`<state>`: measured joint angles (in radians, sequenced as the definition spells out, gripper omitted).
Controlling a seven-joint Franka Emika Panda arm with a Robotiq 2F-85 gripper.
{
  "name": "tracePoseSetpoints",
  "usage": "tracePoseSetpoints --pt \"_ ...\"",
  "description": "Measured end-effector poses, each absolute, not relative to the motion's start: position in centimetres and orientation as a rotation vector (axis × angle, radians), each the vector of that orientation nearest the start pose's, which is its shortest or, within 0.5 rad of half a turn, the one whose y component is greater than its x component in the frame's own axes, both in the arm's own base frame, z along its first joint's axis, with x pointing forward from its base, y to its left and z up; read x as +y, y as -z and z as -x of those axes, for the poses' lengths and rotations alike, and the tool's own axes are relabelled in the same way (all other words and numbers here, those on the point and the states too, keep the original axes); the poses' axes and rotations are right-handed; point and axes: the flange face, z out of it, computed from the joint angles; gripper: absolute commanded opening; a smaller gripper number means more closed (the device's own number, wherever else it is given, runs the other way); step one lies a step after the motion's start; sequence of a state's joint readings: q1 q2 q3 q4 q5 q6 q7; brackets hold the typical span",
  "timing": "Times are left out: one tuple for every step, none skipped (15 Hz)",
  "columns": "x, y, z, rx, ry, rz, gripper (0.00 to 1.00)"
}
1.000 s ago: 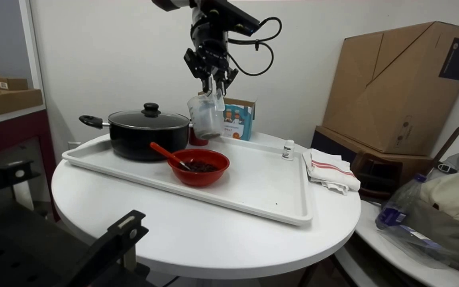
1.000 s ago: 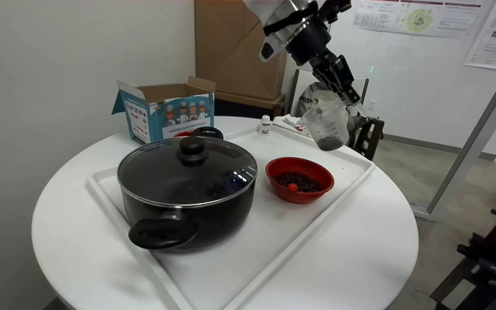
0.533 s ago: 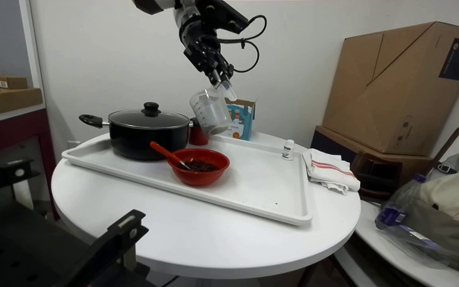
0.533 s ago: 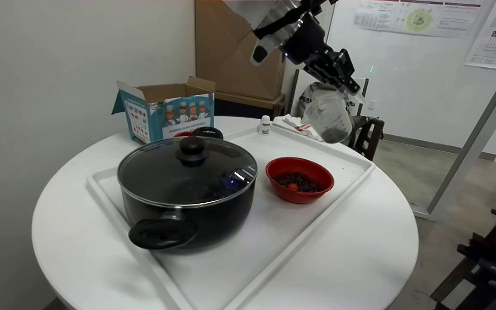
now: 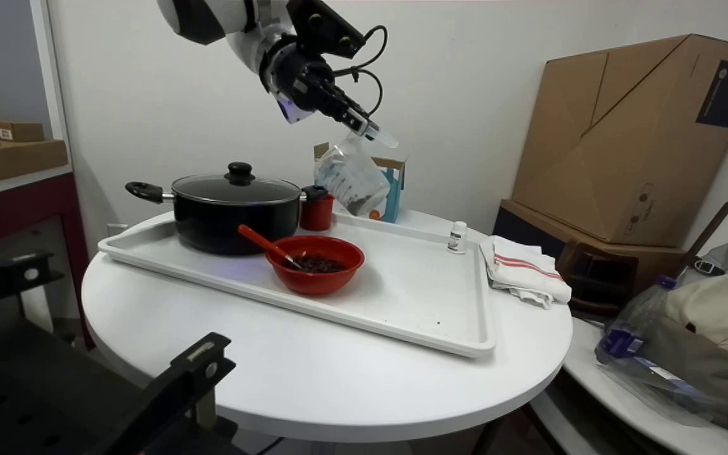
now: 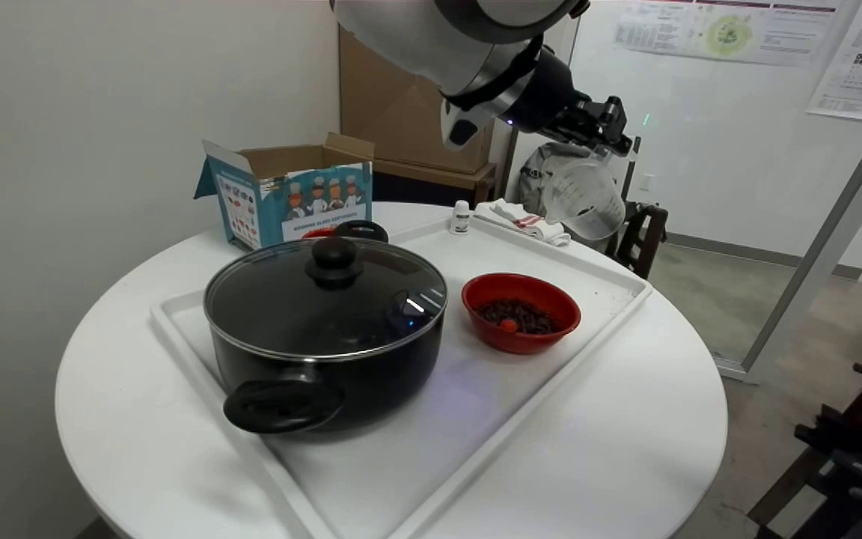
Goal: Move the object from the measuring cup to the red bowl
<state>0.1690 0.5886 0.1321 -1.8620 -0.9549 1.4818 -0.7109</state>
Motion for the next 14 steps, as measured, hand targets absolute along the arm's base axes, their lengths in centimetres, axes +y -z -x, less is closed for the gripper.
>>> tracePoseSetpoints --pt "7.5 -19.6 -54.7 1.457 1.271 -1.585 0.13" --pt "7.9 -19.3 -54.1 1.454 1.261 -1.539 0.13" --pt "8.3 -18.9 -53.5 1.445 1.241 -1.496 0.13" --pt "8.7 -18.6 -53.0 1.432 1.218 -1.453 0.13" --pt "9.1 -18.3 -52.5 1.415 1.189 -1.411 0.13" --pt "9.4 -18.0 -52.2 1.400 1.160 -1.374 0.13" --pt "9.6 -17.7 -51.9 1.384 1.130 -1.338 0.13" --pt "9.8 -17.5 -51.6 1.368 1.100 -1.307 0.13" --pt "9.9 -17.2 -51.4 1.353 1.072 -1.279 0.13" --pt "9.9 -17.0 -51.1 1.341 1.047 -1.253 0.13" --pt "9.9 -16.8 -50.9 1.330 1.025 -1.232 0.13" --pt "9.9 -16.7 -50.7 1.321 1.005 -1.211 0.13" --pt "9.9 -16.5 -50.5 1.313 0.987 -1.189 0.13" --pt "9.9 -16.3 -50.3 1.306 0.971 -1.166 0.13"
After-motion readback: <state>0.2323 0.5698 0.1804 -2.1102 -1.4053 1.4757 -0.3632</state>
